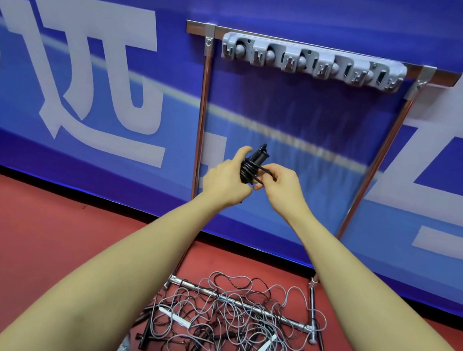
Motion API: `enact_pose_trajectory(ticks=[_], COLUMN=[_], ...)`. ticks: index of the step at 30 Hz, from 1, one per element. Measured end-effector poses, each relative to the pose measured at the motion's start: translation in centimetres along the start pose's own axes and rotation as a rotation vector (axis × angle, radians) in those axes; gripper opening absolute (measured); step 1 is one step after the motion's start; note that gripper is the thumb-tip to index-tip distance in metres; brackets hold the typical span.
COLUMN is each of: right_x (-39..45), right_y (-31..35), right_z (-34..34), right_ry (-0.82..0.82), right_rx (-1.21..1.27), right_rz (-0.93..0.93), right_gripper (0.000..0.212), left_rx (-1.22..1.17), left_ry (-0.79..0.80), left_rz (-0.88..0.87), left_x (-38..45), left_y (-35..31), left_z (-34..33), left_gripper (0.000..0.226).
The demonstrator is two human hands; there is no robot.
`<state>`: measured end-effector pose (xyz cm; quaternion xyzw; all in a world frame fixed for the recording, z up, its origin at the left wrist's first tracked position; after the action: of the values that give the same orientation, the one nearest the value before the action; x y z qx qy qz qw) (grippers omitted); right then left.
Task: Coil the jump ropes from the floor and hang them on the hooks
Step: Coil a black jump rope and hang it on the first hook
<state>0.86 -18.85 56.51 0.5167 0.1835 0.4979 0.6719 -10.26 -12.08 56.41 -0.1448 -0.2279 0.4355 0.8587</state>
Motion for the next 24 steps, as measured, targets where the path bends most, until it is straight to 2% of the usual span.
enact_pose_trajectory(ticks=[2,6,10,16,21,24], right_x=[0.0,-0.1,-0.3,0.1,0.5,0.8], right_y=[-0.2,-0.1,0.3,0.4,0.5,0.1], right_z=[-0.1,0.3,0.9,1.0,1.2,1.0], right_ry=[-0.031,-0.153,-0.203,-0.229,-0.145,-0.105], right_rx=[0.004,0.118,0.151,0.029,-0.072,-0.239], right_rz=[-0.020,-0.053,0.004,0.033,0.051,0.046], right_gripper=[0.022,0.004,0.006,0.007,0.041,0.029], left_rx=[0.093,0.273,0.351,0.558,0.681,0.742], left_ry=[-0.019,-0.092,-0.106,-0.132,-0.114,-0.120], left_rz=[-0.053,-0.073,-0.058,-0.109,-0.203,-0.277], left_x=[-0.2,-0.4,-0.1,0.0,0.2,-0.2], left_y=[-0.1,-0.3,-0.4,-0.7,-0.4,-0.1], left_z=[-0.1,-0.1,0.0,0.5,0.9,0.8], left_gripper=[0.072,0.050,0.042,0.045,0.045,0.040])
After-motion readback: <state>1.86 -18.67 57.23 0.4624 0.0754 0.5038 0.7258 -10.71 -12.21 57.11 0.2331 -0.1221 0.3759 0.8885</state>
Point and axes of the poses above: each hand's wrist, its own x-axis towards the middle knuckle, its own z-axis out of the back of the hand, y = z × x, the point moved 1 cm from there along x, towards the middle knuckle, and after that the axes turned 7 degrees about x, right-handed, at the moved point
